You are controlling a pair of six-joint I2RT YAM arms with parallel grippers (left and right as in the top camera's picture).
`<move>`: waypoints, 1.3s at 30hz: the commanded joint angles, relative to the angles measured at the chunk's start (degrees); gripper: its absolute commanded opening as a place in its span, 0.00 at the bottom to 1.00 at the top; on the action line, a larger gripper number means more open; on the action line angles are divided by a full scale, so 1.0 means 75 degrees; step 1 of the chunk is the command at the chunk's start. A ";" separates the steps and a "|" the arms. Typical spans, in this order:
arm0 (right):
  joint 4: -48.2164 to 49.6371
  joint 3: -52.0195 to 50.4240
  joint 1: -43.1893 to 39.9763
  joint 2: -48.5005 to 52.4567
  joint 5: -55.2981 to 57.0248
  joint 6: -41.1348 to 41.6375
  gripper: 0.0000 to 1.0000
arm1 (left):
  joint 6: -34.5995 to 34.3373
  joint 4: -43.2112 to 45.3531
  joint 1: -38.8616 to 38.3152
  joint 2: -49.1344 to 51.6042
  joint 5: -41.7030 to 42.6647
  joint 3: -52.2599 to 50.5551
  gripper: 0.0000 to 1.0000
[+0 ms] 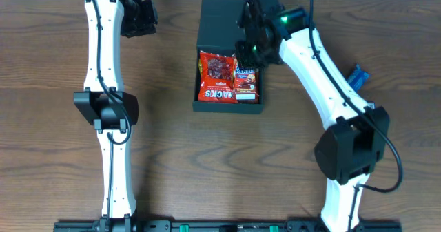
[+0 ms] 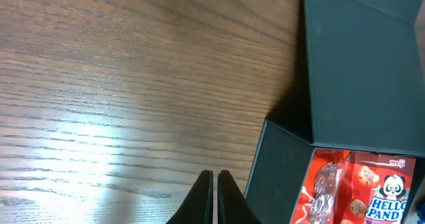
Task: Pack container
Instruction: 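Push the Meiji box down into the box and release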
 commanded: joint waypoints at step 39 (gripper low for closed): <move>0.1090 -0.1804 -0.0723 0.0367 0.0055 -0.0562 0.02 | -0.0012 -0.0146 0.0050 -0.0079 -0.0119 0.0163 0.06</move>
